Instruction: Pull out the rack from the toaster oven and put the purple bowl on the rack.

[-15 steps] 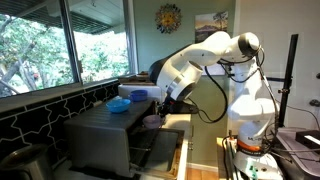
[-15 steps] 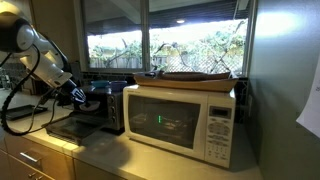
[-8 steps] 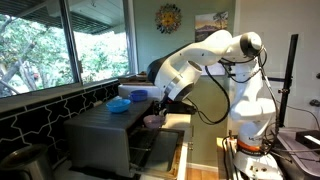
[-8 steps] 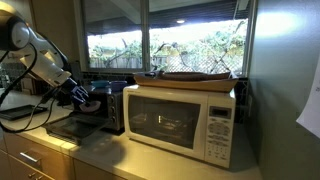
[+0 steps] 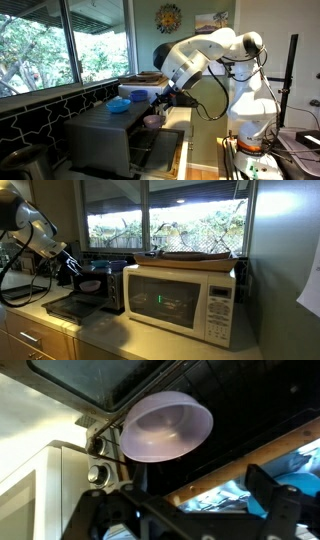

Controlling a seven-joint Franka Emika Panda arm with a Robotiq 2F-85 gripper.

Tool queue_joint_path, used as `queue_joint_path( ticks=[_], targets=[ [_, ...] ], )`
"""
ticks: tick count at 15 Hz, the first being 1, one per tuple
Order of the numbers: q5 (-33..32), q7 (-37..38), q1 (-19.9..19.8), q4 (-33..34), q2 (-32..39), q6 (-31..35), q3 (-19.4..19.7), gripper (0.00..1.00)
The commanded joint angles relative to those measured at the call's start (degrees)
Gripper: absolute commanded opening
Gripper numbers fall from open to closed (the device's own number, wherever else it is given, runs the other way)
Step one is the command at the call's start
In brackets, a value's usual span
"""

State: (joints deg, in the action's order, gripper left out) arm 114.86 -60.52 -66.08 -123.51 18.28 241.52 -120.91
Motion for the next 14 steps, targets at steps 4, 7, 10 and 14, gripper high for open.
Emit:
queue_joint_path(
  ticks=[4, 7, 10, 14],
  targets=[
    [8.67, -25.73, -9.77, 1.5, 9.39, 1.29, -15.28, 1.0],
    [19.19, -37.99, -13.37, 3.58, 9.45, 1.22, -17.97, 1.0],
    [29.93, -50.06, -20.61, 6.3, 5.95, 1.18, -20.36, 1.0],
    [29.12, -53.78, -26.33, 4.98, 4.67, 1.19, -22.77, 1.0]
  ],
)
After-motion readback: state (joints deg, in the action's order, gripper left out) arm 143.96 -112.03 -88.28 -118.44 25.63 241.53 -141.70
